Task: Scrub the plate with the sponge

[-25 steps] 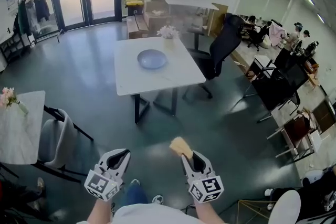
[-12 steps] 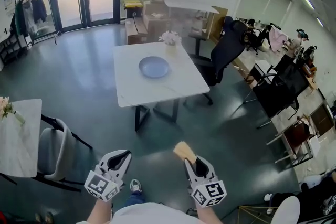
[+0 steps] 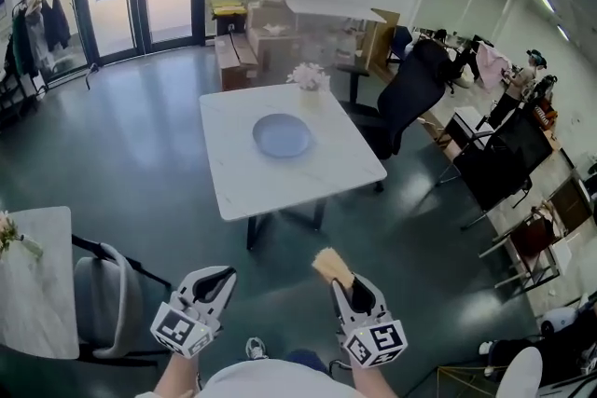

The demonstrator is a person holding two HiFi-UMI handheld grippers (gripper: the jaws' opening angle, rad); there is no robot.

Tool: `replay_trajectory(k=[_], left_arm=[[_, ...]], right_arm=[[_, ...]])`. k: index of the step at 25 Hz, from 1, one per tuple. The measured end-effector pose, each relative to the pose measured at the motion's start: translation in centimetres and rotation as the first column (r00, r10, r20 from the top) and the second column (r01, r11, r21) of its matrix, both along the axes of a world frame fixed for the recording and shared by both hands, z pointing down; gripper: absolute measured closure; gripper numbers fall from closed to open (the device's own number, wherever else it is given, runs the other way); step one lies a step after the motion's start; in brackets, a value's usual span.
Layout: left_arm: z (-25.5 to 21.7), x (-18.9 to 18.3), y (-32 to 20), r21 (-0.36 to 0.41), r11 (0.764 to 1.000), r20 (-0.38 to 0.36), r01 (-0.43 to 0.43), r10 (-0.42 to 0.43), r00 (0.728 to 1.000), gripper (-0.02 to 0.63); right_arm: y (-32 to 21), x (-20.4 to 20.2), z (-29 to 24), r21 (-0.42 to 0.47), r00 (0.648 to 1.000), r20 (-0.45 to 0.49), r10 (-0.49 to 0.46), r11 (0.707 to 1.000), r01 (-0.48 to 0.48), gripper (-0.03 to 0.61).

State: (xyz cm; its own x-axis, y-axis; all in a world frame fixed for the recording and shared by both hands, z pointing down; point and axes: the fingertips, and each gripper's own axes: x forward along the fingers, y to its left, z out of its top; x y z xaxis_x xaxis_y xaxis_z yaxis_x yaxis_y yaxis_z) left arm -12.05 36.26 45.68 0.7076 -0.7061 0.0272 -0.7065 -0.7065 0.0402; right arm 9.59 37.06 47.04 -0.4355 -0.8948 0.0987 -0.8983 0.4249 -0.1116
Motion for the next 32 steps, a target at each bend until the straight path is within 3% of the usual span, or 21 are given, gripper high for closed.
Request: replay_trajectory(k=[13, 20, 32], left_arm=[[2.8, -1.1, -8.9, -0.074, 0.997, -0.043, -0.007, 0.004, 0.999, 0.575], [2.2, -0.4, -15.4, -0.064, 0.997, -0.018, 0.041, -0.042, 0.999, 0.575], [1.2, 3.5, -25.0, -0.049, 0.991, -0.058, 0.127, -0.13, 0.99, 0.575]], right_arm=[[-8.6, -2.0, 1.5, -0.042, 1.0, -0.005, -0.007, 0.999, 0.007, 0.439], [-15.2, -0.7, 1.3, -0.04, 0.999, -0.016, -0.048, 0.998, 0.047, 0.439], [-25.7, 2.8, 1.1, -0.035, 0.99, -0.01, -0.143, 0.989, 0.142, 0.439]])
